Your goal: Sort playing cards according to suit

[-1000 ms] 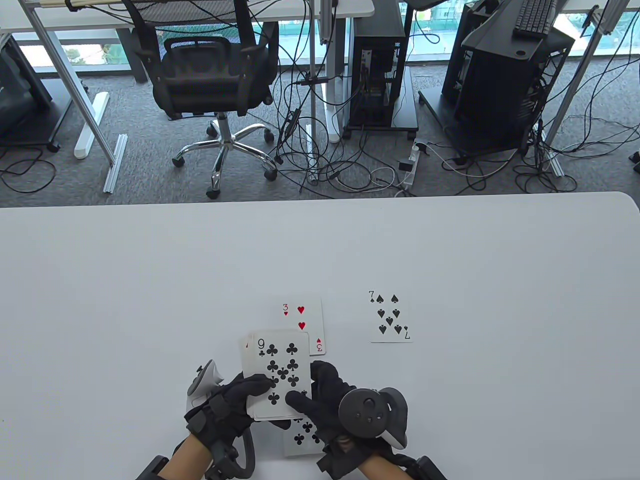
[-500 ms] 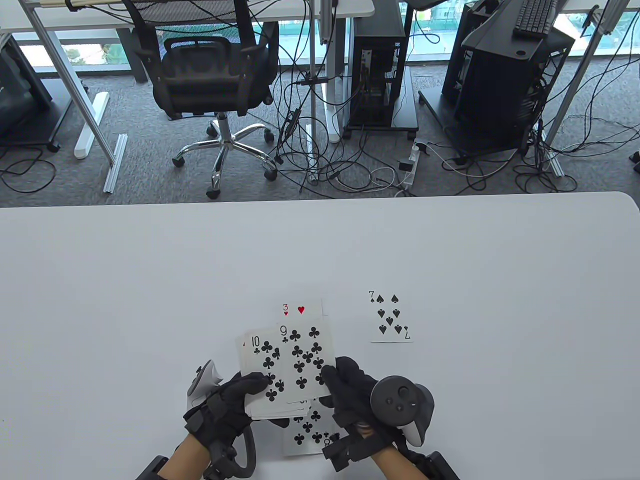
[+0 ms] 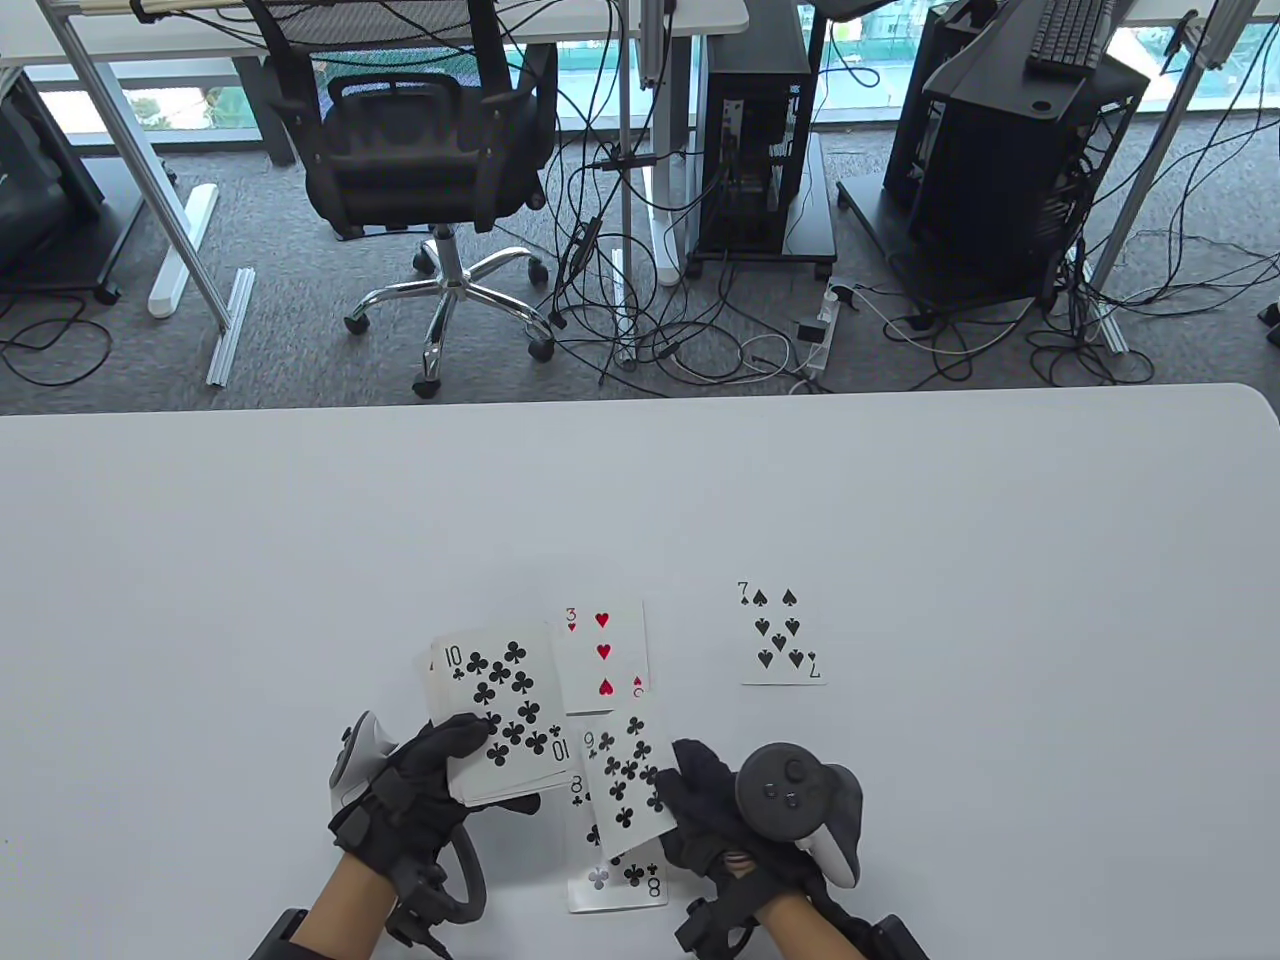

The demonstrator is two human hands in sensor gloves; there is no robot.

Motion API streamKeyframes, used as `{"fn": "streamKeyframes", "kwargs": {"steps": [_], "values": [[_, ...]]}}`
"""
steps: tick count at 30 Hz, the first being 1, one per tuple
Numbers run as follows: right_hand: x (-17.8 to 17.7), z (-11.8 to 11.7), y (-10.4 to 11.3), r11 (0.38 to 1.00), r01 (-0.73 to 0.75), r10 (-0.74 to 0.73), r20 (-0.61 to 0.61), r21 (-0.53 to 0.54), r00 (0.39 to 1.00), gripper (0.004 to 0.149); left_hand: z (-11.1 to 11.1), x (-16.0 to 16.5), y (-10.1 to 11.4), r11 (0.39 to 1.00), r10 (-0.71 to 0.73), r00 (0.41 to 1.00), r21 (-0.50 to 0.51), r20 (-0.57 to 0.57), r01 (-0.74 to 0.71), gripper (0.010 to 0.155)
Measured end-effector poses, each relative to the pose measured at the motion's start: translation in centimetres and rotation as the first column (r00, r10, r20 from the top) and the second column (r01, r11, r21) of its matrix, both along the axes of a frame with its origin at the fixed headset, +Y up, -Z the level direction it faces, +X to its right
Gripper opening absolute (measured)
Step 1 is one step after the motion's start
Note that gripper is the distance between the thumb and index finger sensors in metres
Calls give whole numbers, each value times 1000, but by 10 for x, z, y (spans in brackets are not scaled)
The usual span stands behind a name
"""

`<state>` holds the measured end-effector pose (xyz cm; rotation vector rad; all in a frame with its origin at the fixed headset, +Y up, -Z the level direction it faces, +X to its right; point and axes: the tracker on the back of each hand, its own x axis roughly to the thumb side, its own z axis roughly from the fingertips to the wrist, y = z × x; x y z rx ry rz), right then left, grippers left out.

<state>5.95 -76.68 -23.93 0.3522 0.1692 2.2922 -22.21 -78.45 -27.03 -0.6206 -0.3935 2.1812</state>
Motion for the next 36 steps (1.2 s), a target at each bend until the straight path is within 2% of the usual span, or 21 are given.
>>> {"fn": "streamKeyframes", "kwargs": {"steps": [4, 7, 11, 14, 22, 26, 31, 36], "values": [[-20, 7, -2, 971, -233, 235, -53, 43, 970, 56, 0, 0, -1, 1000, -6, 1000, -4, 10, 7, 62], [-33, 11, -4, 901, -429, 434, -103, 67, 895, 60, -1, -1, -1, 1000, -15, 1000, 0, 7, 15, 62], [-45, 13, -9, 816, -574, 578, -143, 72, 803, 63, -2, -2, -1, 1000, -20, 1000, 5, 2, 20, 62], [-49, 13, -14, 763, -644, 642, -172, 54, 747, 66, -3, -3, -3, 1000, -18, 1000, -5, -1, 18, 62], [-51, 14, -13, 728, -682, 681, -186, 71, 708, 66, -4, -1, -9, 999, -16, 1000, -33, 16, 16, 62], [-49, 13, -12, 738, -672, 669, -195, 62, 717, 67, -3, 0, -8, 999, -14, 1000, -37, 22, 15, 62], [-44, 9, -8, 778, -628, 621, -191, 32, 760, 67, -3, 0, -9, 999, -28, 999, -31, 32, 29, 62], [-30, 1, 19, 851, -525, 525, -91, 22, 846, 64, -2, -2, -5, 999, -37, 999, -11, 24, 37, 62]]}}
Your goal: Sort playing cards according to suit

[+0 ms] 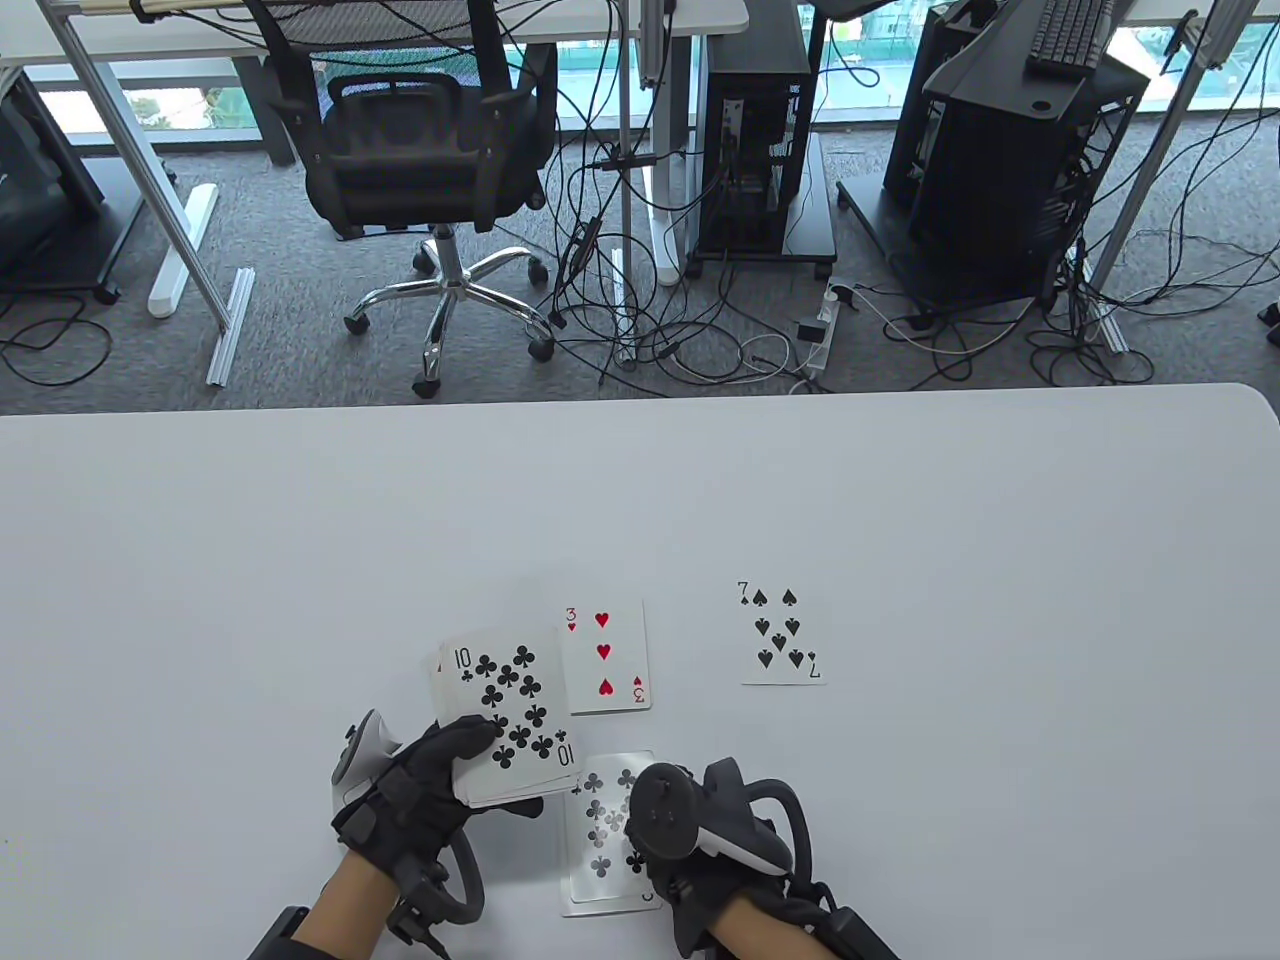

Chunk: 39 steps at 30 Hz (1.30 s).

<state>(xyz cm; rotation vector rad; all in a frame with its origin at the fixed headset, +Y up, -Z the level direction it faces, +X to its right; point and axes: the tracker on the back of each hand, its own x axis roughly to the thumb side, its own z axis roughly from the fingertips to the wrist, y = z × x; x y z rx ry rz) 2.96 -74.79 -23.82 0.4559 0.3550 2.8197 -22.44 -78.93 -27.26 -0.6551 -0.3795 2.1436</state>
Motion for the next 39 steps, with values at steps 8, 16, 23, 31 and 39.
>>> {"fn": "streamKeyframes", "kwargs": {"steps": [8, 16, 23, 31, 39], "values": [[9, -13, 65, 885, 352, -354, -51, 306, 934, 64, 1, 3, -1, 1000, -2, 1000, -2, 8, 2, 62], [-28, -18, 61, 835, 496, -471, -157, 236, 868, 91, 2, 5, -1, 1000, -9, 1000, 13, 30, 9, 62], [-31, -16, 51, 792, 498, -476, -154, 353, 866, 77, 2, 10, -1, 999, 16, 997, 29, 70, -19, 62], [-26, -23, 42, 748, 629, -626, -90, 212, 775, 51, 2, 12, -3, 999, -1, 995, 51, 96, -4, 62], [-12, -30, 43, 734, 645, -649, -59, 211, 758, 46, 3, 15, -5, 999, 20, 995, 34, 94, -23, 62]]}}
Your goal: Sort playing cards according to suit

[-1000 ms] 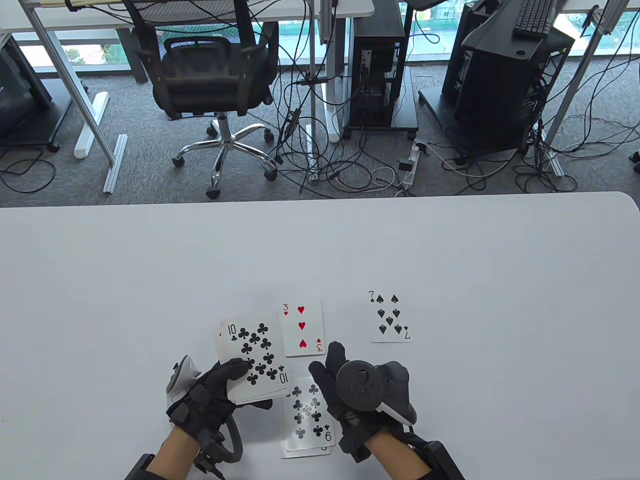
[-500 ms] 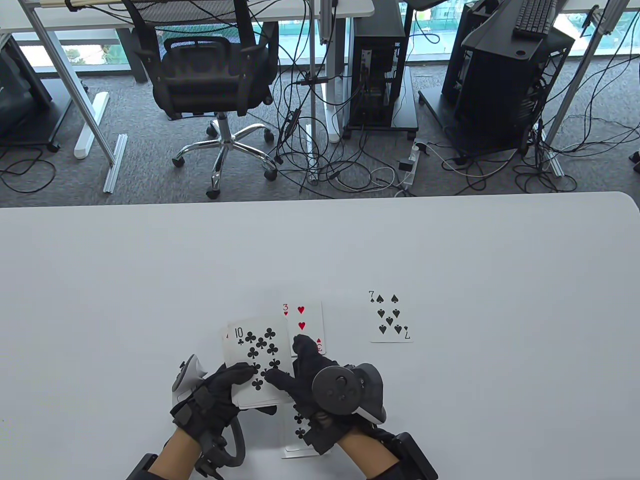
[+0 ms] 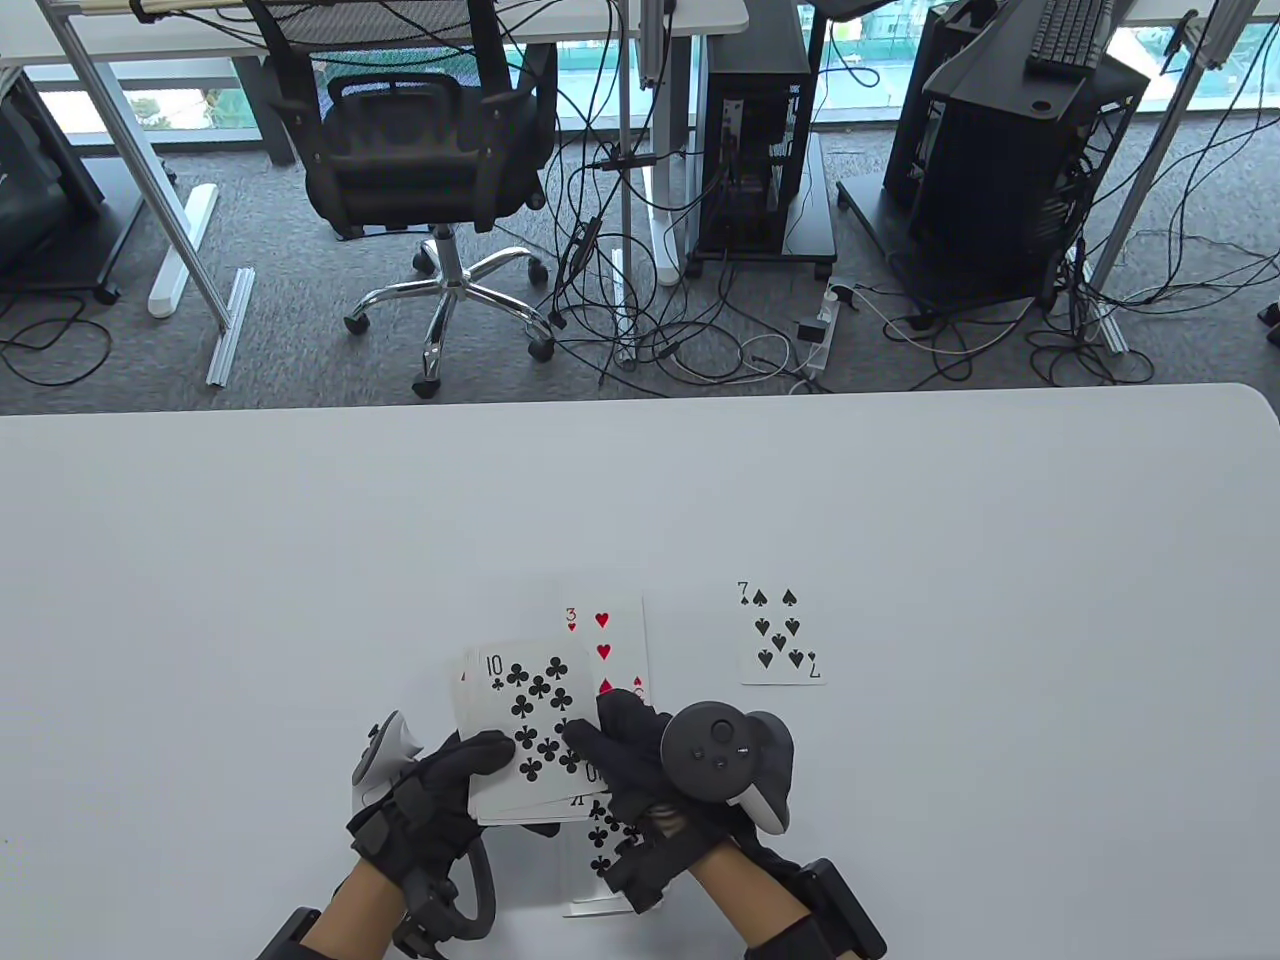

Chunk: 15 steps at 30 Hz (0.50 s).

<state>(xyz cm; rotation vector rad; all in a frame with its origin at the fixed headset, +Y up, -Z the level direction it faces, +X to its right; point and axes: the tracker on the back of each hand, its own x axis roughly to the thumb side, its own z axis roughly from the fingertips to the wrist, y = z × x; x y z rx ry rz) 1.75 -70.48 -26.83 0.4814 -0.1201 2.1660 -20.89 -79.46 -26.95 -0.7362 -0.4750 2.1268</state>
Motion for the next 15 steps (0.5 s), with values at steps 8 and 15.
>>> {"fn": "streamKeyframes", "kwargs": {"steps": [8, 15], "values": [[31, -8, 3, 995, 92, -90, 39, -40, 995, 41, 1, 1, 4, 1000, 25, 999, -5, -21, -25, 61], [62, -9, -6, 983, 164, -155, 111, -80, 982, 40, -2, -7, 5, 1000, 21, 998, -7, -62, -22, 61]]}}
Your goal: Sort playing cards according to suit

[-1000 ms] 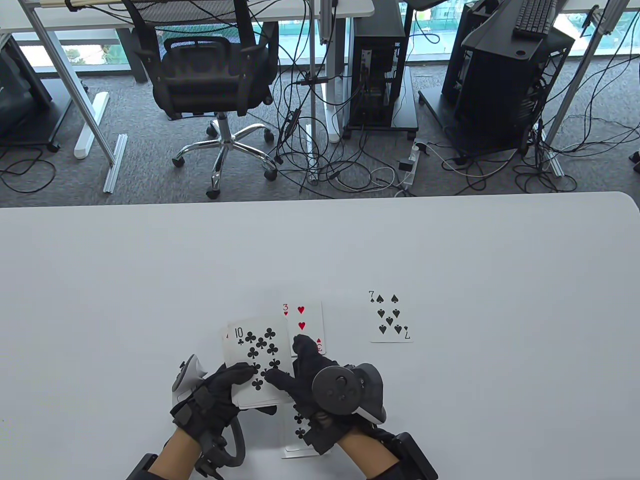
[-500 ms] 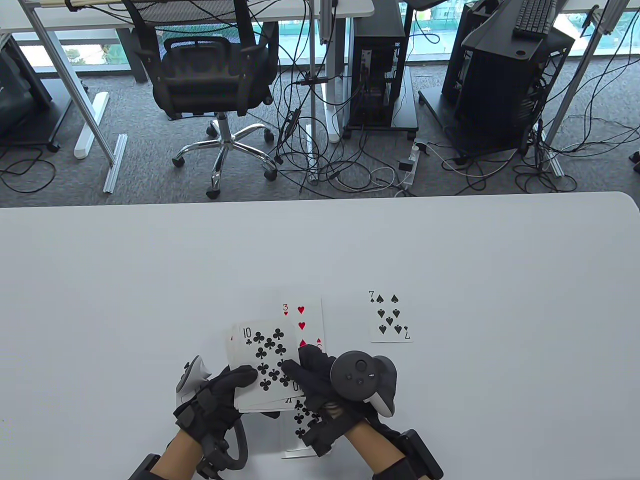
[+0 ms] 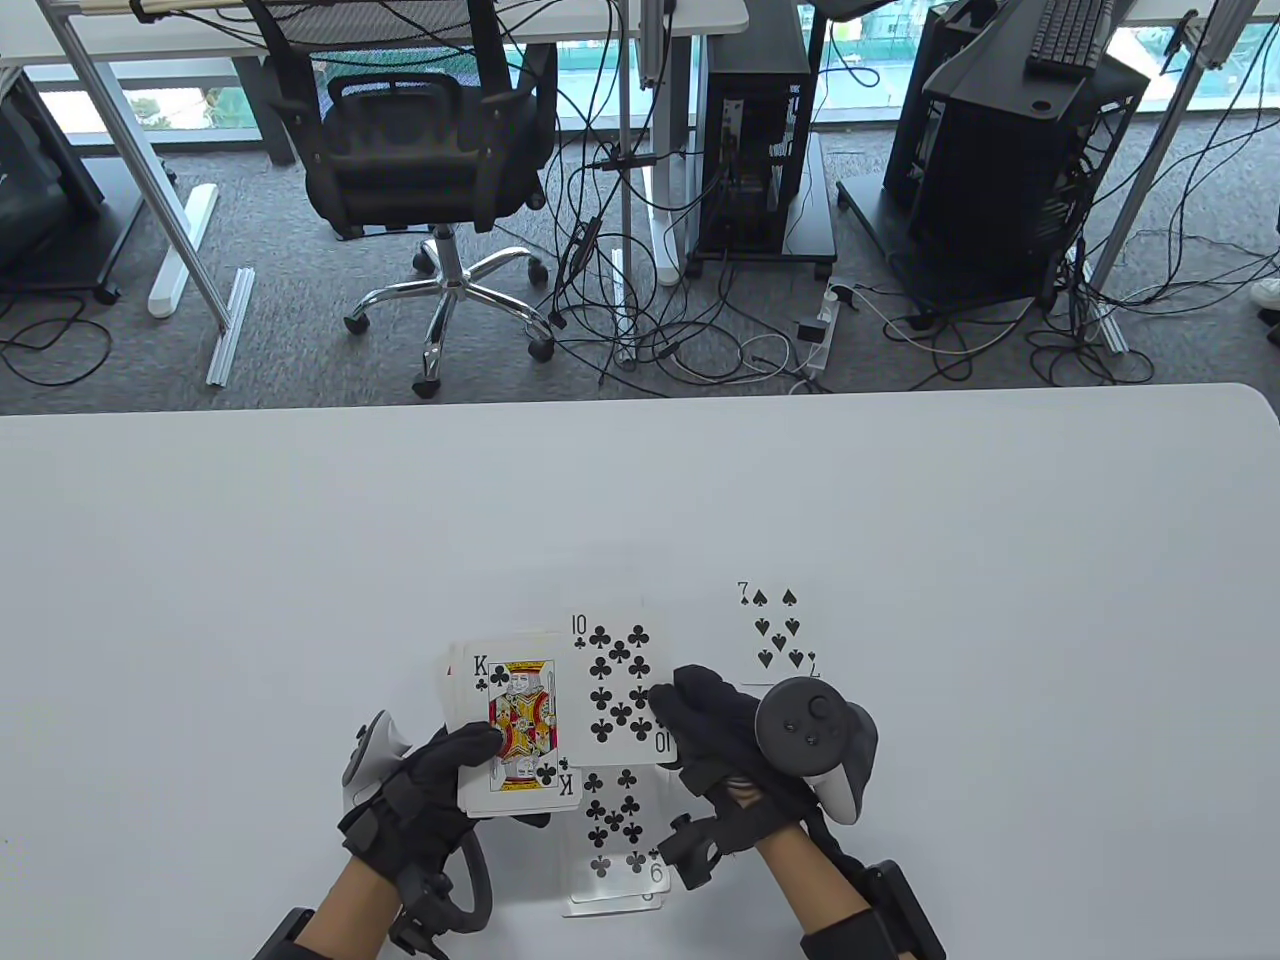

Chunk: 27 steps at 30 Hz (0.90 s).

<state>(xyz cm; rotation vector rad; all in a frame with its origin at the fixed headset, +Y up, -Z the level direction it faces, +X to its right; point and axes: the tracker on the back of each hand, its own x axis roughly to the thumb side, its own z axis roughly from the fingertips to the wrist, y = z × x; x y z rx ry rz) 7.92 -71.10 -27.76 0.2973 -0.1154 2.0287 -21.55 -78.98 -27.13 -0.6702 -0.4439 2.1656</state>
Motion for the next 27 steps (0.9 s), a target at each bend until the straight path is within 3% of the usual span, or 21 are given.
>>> {"fn": "streamKeyframes", "kwargs": {"steps": [3, 6, 11, 14, 18, 21, 27], "values": [[6, 4, -11, 999, -28, 28, -3, -46, 1000, 40, -1, -5, 0, 1000, -12, 1000, 1, -21, 12, 61], [1, 12, -27, 986, -109, 99, -81, -130, 992, 40, -2, -9, 0, 1000, -21, 999, -1, -39, 21, 61], [-22, 26, -51, 899, -362, 317, -207, -245, 926, 44, -2, -11, -2, 1000, -21, 999, -13, -48, 20, 61], [-34, 30, -57, 811, -554, 505, -252, -189, 825, 48, -1, -10, -1, 1000, -22, 999, -15, -45, 22, 61], [-47, 36, -57, 723, -681, 642, -253, -113, 724, 51, -1, -10, -1, 1000, -24, 999, -15, -45, 24, 61], [-57, 41, -61, 610, -791, 757, -262, -42, 598, 54, -1, -9, -1, 999, -27, 999, -21, -39, 26, 61], [-71, 49, -64, 477, -877, 858, -245, 61, 451, 60, 0, -9, 0, 999, -30, 999, -22, -35, 29, 61]]}}
